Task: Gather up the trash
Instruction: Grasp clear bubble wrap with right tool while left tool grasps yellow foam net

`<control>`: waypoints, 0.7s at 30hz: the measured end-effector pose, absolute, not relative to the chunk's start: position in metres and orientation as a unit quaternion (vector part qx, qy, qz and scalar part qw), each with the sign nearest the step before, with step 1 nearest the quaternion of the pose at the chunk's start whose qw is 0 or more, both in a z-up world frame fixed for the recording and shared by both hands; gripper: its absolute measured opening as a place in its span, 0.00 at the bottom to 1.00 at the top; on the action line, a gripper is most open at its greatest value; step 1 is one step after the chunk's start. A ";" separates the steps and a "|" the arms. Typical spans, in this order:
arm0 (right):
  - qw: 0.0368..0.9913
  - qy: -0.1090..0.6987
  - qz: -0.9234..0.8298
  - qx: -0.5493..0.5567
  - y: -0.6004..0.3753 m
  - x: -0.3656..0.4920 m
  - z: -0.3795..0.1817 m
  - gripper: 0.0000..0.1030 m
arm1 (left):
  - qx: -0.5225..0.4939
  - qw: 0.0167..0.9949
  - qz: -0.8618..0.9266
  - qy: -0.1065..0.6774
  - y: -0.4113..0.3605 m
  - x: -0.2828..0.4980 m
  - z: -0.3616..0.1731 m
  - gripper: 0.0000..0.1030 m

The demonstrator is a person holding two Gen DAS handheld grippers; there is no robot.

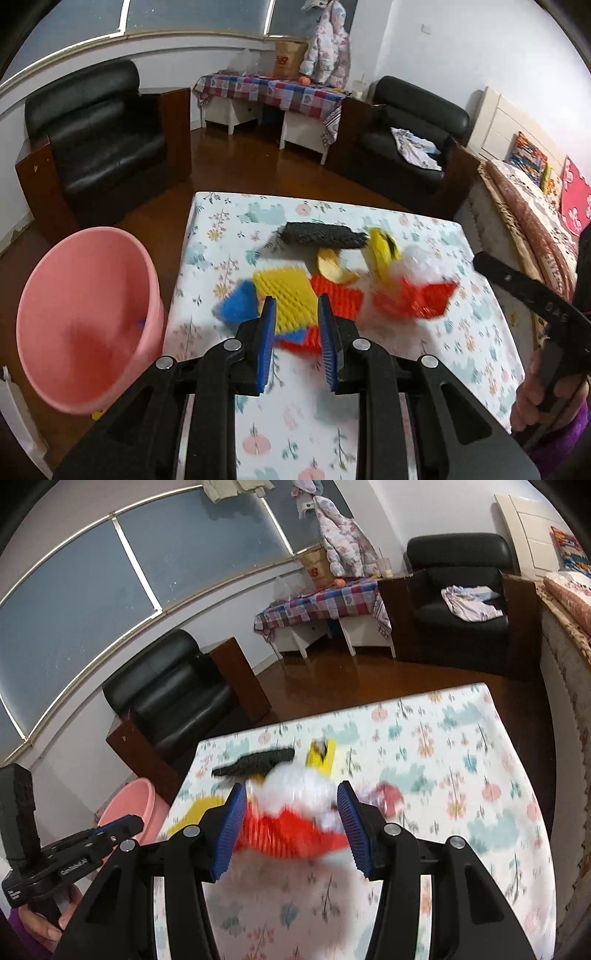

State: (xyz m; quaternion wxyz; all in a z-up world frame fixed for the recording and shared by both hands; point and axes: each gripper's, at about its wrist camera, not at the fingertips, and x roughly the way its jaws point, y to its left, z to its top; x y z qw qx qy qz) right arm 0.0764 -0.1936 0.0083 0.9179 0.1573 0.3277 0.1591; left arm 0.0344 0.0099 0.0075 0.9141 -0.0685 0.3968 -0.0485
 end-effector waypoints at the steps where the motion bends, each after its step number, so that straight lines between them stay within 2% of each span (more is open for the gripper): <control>1: 0.918 0.327 0.161 0.152 -0.191 0.083 0.009 0.51 | -0.070 0.913 -0.048 0.399 0.010 0.039 0.006 0.22; 10: 0.897 0.376 0.174 0.153 -0.170 0.128 -0.026 0.55 | -0.070 0.885 -0.024 0.460 0.011 0.069 -0.041 0.22; 21: 0.870 0.423 0.195 0.163 -0.183 0.109 -0.059 0.55 | -0.056 0.880 0.002 0.471 0.005 0.054 -0.057 0.23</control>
